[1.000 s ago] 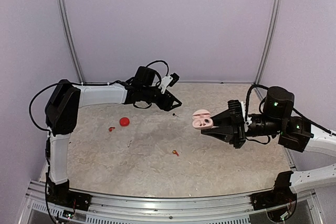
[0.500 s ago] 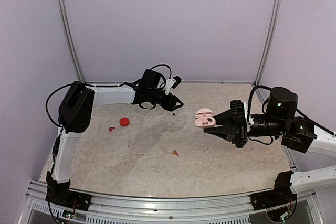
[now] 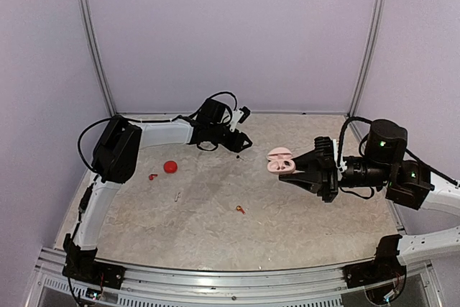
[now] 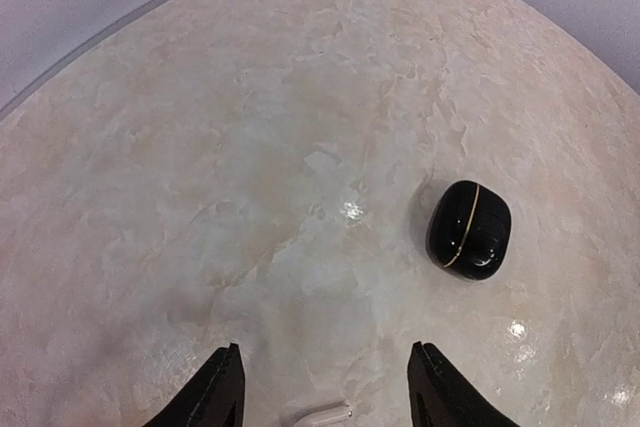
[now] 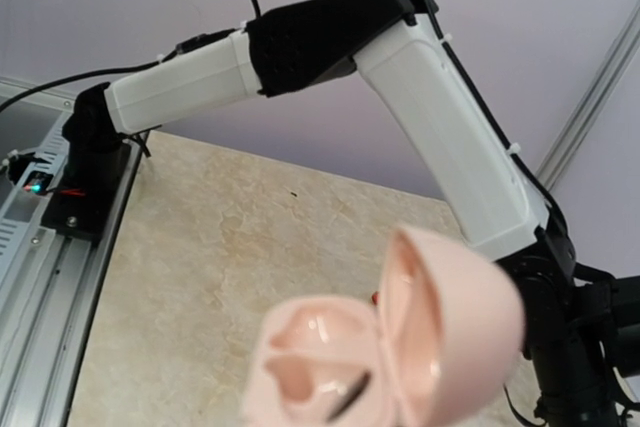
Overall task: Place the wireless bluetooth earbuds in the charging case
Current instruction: Pick up the right earbud from the center of the board.
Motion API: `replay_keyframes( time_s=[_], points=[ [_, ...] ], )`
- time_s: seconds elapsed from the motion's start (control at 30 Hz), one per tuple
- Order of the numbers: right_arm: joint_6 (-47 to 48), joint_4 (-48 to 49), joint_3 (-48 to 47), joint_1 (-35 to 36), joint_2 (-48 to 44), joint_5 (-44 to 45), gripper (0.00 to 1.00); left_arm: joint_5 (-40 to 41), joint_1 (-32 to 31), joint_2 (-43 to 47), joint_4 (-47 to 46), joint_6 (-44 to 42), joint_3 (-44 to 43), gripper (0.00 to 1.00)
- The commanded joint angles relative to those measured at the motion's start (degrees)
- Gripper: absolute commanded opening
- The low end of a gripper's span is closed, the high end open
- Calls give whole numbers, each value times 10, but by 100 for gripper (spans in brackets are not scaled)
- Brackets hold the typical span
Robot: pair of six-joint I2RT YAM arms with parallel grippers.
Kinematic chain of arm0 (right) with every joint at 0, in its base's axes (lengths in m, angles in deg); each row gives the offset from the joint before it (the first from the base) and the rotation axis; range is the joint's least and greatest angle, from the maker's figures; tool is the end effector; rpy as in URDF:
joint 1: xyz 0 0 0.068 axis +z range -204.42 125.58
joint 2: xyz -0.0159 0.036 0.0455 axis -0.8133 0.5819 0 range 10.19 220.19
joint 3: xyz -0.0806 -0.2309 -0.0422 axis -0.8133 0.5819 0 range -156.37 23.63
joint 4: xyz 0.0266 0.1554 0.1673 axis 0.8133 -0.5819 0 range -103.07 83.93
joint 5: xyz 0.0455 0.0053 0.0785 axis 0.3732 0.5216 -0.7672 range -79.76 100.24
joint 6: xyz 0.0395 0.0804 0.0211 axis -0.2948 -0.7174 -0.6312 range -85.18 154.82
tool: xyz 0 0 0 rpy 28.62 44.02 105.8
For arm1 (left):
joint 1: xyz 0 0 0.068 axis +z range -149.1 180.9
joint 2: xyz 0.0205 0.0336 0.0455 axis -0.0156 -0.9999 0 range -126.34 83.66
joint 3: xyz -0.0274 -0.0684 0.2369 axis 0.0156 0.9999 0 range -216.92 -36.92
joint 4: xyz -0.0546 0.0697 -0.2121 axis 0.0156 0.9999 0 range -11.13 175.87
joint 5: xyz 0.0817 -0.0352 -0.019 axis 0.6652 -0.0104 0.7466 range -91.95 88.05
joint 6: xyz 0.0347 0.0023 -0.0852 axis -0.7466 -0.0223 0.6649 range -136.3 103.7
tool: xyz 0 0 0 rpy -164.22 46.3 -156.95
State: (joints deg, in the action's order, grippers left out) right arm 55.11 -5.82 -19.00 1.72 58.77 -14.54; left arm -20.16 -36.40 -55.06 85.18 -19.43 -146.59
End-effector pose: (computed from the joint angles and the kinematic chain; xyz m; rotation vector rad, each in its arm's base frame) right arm 0.0976 0.2074 0.3153 -1.3143 1.1240 0.8270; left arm 0.4116 -0.3459 0.1325 0.9429 2.0265 -0.6795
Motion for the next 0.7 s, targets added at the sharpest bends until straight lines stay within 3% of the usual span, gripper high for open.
replay_keyframes(
  time_s=[0.0,0.47,0.67],
  points=[
    [-5,1,2,6,-12,10,0,23,-1,-28,30,-5,-41,55],
    [-9,8,4,7,0,15,0,69,-18,-56,113,-36,-66,32],
    [-15,14,5,6,-2,15,0,53,-20,-8,125,-28,13,22]
  ],
)
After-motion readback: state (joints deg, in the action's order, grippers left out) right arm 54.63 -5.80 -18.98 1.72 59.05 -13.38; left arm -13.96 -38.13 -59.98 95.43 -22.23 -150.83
